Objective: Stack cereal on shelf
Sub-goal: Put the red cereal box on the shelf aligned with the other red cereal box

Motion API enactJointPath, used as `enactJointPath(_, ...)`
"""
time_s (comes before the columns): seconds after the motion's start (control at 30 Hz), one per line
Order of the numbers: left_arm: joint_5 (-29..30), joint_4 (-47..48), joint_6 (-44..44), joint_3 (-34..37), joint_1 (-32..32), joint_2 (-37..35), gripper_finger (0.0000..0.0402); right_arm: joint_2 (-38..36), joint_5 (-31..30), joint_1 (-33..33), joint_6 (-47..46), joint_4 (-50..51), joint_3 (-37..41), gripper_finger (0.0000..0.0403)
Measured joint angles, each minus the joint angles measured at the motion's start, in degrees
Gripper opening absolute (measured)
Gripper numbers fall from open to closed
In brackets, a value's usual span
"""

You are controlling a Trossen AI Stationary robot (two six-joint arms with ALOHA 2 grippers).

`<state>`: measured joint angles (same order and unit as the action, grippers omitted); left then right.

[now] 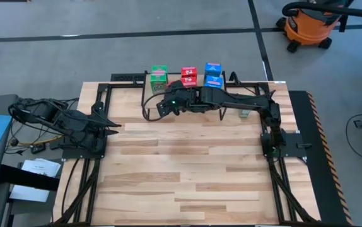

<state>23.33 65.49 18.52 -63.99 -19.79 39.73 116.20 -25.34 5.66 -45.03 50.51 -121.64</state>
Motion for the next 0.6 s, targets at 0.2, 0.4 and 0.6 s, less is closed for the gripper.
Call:
enactJointPath(0.2, 0.0, 0.0, 0.0, 0.0, 0.0, 0.0, 0.0108, 0.0, -0.7, 0.3, -0.5, 1.8, 0.0, 0.0291)
enactJointPath(0.4, 0.0, 0.0, 0.0, 0.0, 0.0, 0.0, 0.0108, 0.0, -0.6, 0.5, -0.7, 3.7, 0.0, 0.0291)
enactJointPath(0.6, 0.0, 0.0, 0.0, 0.0, 0.0, 0.0, 0.0108, 0.0, -0.6, 0.5, -1.7, 6.9, 0.0, 0.0291)
